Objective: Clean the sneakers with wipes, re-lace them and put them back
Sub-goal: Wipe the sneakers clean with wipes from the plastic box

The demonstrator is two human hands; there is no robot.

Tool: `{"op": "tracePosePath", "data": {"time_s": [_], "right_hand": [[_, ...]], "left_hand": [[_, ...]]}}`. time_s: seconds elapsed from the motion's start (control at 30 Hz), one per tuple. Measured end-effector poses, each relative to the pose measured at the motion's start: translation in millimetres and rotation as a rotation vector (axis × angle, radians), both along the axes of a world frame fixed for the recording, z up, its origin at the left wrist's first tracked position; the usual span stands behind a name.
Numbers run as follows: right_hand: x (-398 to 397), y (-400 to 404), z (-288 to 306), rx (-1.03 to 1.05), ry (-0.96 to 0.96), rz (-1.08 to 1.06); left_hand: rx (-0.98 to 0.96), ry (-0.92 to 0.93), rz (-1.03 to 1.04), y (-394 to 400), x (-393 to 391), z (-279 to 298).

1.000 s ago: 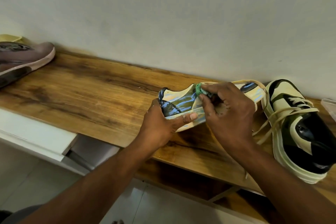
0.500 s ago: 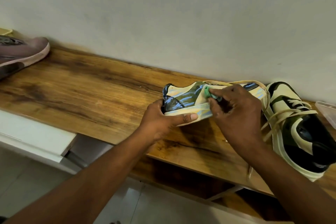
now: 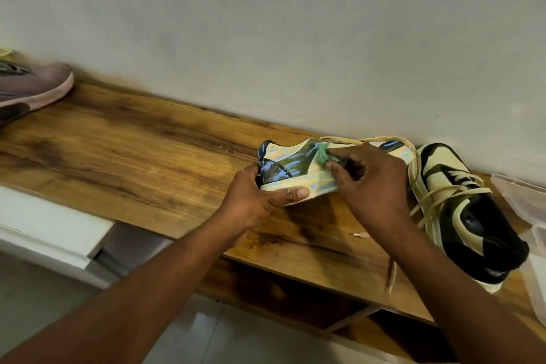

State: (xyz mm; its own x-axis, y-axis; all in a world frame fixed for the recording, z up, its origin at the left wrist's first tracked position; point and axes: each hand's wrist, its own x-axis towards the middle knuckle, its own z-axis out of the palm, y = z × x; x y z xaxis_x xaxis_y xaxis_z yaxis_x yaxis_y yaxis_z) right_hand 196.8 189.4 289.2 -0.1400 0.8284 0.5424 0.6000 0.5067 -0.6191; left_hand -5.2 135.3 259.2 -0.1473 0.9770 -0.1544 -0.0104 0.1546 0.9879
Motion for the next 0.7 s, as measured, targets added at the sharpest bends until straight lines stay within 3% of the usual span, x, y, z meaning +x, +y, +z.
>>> {"op": "tracePosePath", "data": {"time_s": [0.27, 0.5, 0.7], "right_hand": [[-14.0, -8.2, 0.4, 0.014, -0.086, 0.167], [6.2, 9.1, 2.9, 0.052, 0.000, -0.068], [-25.8, -16.2, 1.6, 0.032, -0.104, 0.198]], "left_hand": [[0.027, 0.032, -0.036, 4.6, -1.0, -3.2], [0.021, 0.063, -0.052, 7.6, 3.8, -2.4], [0.016, 0.062, -0.065, 8.7, -0.2, -5.9]]}}
